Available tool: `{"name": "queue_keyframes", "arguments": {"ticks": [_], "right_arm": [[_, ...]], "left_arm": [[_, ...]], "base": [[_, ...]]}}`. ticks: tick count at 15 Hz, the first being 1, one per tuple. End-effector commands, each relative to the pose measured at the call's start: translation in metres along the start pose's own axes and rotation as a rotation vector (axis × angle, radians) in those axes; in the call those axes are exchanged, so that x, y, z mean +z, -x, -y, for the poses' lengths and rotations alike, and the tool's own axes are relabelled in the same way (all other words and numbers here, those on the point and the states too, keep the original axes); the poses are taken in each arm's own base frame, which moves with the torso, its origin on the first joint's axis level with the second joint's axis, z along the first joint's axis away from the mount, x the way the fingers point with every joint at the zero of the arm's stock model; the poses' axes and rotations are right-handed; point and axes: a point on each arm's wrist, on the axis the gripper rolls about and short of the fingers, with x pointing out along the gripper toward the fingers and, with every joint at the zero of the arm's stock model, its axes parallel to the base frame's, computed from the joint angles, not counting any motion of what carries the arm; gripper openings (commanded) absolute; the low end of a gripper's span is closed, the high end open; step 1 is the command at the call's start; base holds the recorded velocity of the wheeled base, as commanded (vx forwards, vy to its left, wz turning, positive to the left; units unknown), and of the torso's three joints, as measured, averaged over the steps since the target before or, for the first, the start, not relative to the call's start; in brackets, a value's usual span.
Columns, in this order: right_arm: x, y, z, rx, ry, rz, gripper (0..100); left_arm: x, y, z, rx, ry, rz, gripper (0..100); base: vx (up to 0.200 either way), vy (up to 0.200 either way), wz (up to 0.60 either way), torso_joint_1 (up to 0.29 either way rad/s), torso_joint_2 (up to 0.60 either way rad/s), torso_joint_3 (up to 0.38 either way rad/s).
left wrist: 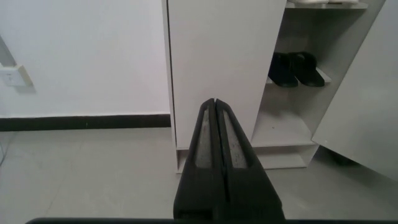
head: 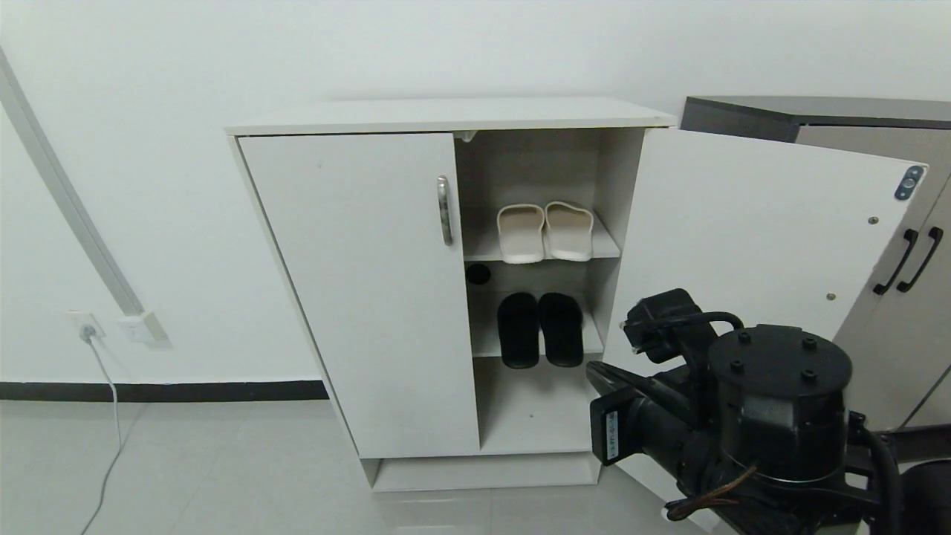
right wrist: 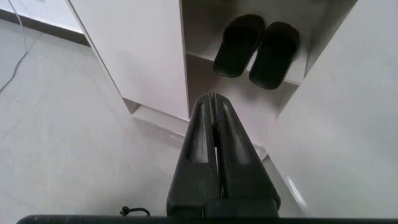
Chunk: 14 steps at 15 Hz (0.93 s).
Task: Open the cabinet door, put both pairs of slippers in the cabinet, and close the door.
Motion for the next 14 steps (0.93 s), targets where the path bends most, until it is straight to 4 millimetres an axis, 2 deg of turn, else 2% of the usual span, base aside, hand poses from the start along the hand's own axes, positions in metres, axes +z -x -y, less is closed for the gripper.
{"name": "queue_keyframes", "arguments": {"ticks": [1,8,14], "right_arm": [[-0.005,-0.003,0.000,-0.005,0.004,-0.016,0],[-0.006,-0.010,0.003,-0.022,-0.007,-0.001,0],[-0.009,-0.013,0.002,-0.024,0.001,-0.011,0]], "left_arm": [[0.000,0.000,0.000,0.001,0.001,0.001,0],[0.000,0.000,0.000,0.002,0.001,0.000,0],[0.000,0.000,0.000,0.002,0.001,0.000,0]], "base": [[0.000,0.000,0.00,0.000,0.00,0.000],[0.000,0.000,0.00,0.001,-0.02,-0.016],[0.000,0.000,0.00,0.045,-0.37,-0.329]]}}
